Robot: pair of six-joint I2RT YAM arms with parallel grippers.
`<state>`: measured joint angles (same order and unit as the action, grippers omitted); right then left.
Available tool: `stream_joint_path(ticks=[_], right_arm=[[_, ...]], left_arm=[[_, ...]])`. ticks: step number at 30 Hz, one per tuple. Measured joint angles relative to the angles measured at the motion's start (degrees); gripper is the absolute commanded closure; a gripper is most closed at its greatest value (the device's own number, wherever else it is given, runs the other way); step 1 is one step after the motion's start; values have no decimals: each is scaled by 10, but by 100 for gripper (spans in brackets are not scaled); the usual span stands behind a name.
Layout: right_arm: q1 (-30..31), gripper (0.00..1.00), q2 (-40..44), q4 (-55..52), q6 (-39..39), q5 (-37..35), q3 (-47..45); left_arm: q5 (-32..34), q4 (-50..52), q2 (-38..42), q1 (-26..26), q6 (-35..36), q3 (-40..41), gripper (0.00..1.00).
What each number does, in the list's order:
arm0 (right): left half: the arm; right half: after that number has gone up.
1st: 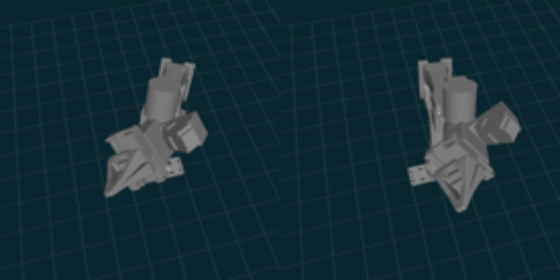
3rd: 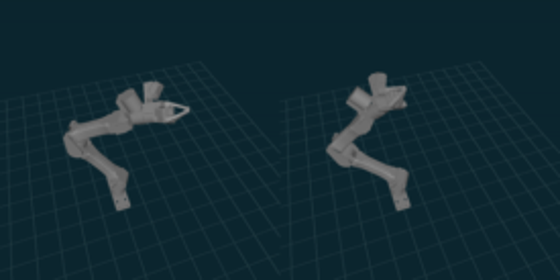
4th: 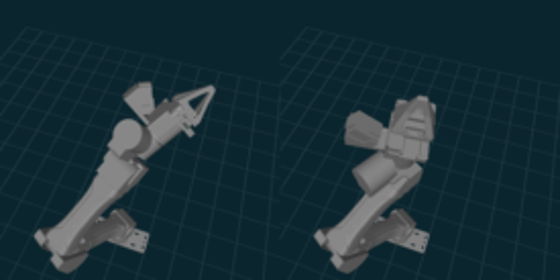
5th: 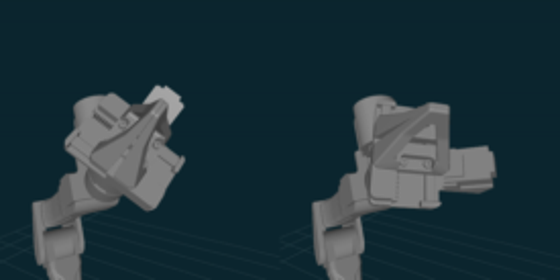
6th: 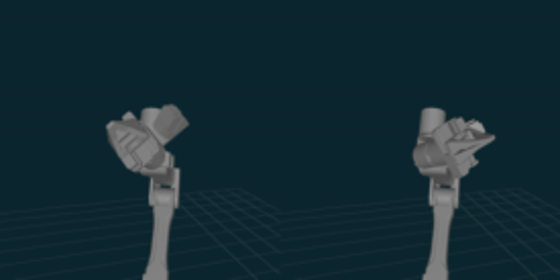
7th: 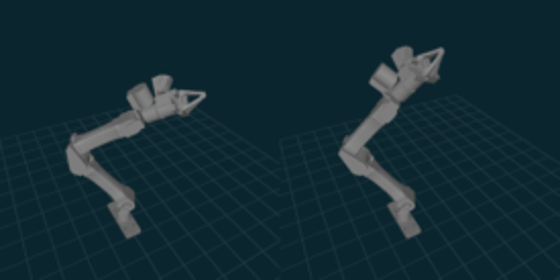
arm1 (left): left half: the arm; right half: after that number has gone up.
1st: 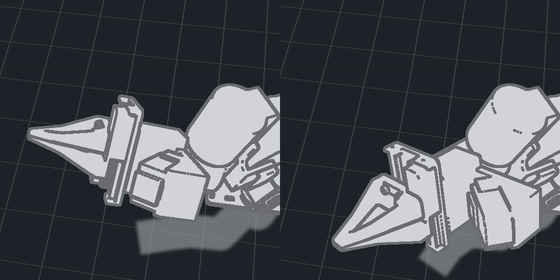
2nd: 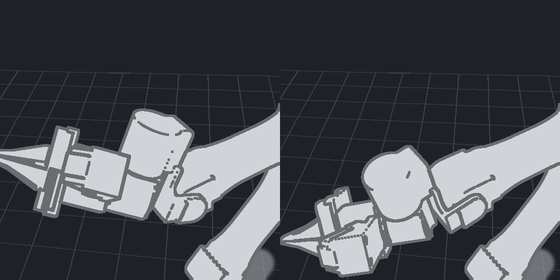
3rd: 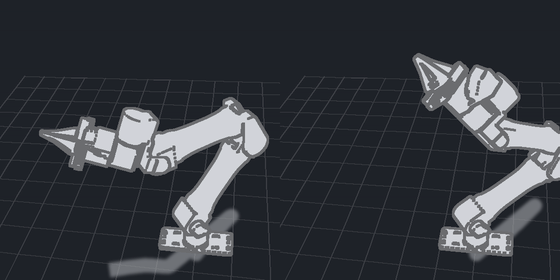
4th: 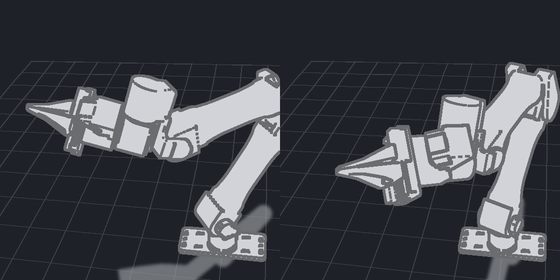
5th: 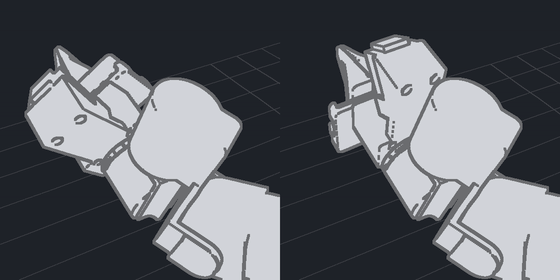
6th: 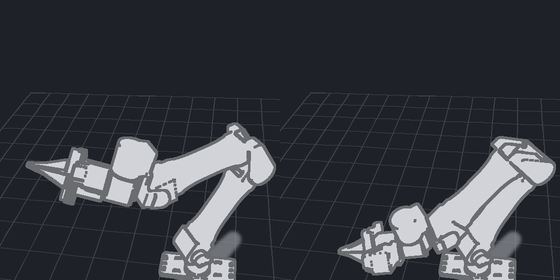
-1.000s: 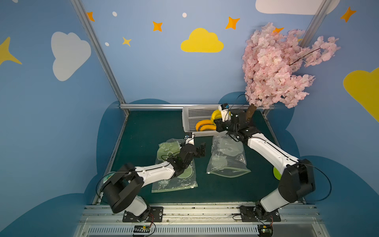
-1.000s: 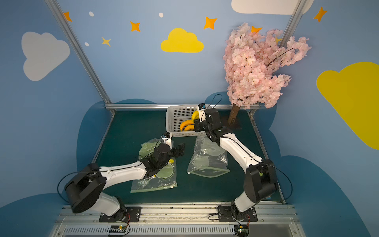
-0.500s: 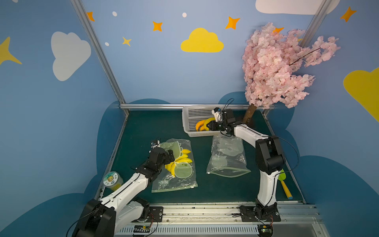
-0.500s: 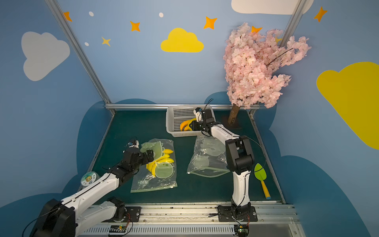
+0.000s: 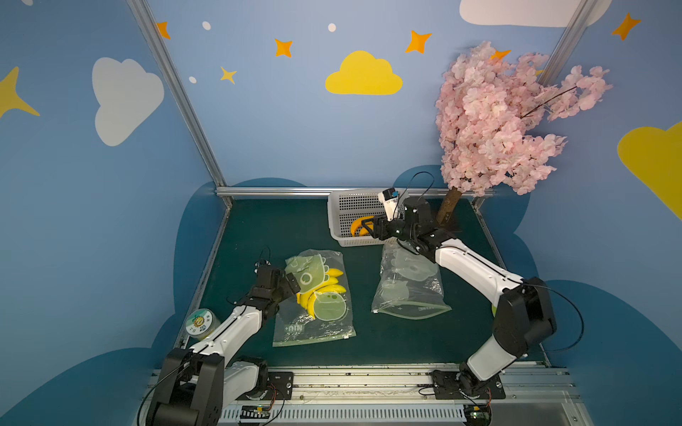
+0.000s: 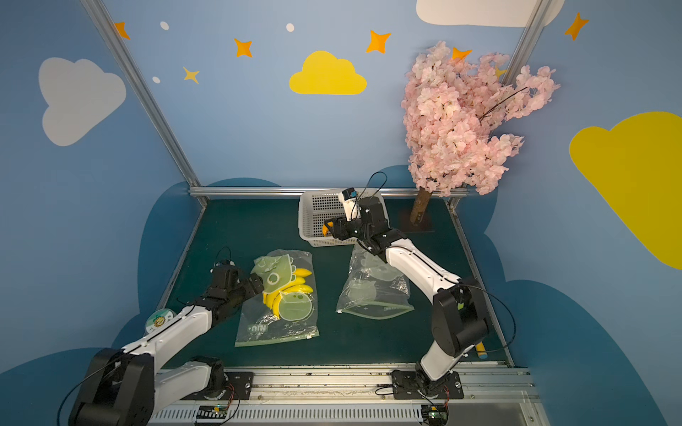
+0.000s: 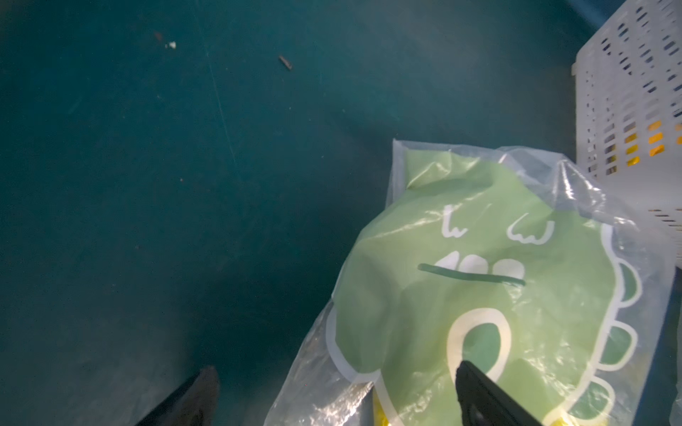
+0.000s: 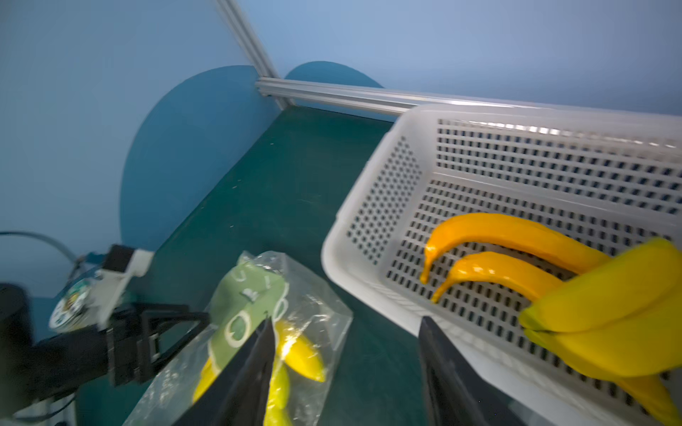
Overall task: Open the zip-top bag and take out the banana
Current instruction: Move the zipper food storage bag to the center of the board.
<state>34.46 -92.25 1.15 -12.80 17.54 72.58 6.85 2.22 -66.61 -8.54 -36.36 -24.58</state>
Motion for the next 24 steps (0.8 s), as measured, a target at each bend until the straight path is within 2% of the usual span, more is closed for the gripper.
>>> stream_joint_path(ticks=[4,9,16,19,22,24], right_arm=[[79,41,20,58,-31,-1,-97],[114,42,-49,89,-85,-9,-197],[132,45,-133,66,-122,-28,-184],[125,51,-153,57,-128,-25,-156],[114,63,-161,52,-131,-18,-146],[105,63,-162,50,-135,-10,-146]], left_arm=[[-32,-26,-26,17,-8,8,6],[-74,-66,-36,31,-14,26,16],[-120,-103,-64,34,-16,25,29],[-140,-125,-82,34,-22,23,35],[-157,-151,-101,34,-30,22,37],[-165,-167,-111,33,-35,22,37]])
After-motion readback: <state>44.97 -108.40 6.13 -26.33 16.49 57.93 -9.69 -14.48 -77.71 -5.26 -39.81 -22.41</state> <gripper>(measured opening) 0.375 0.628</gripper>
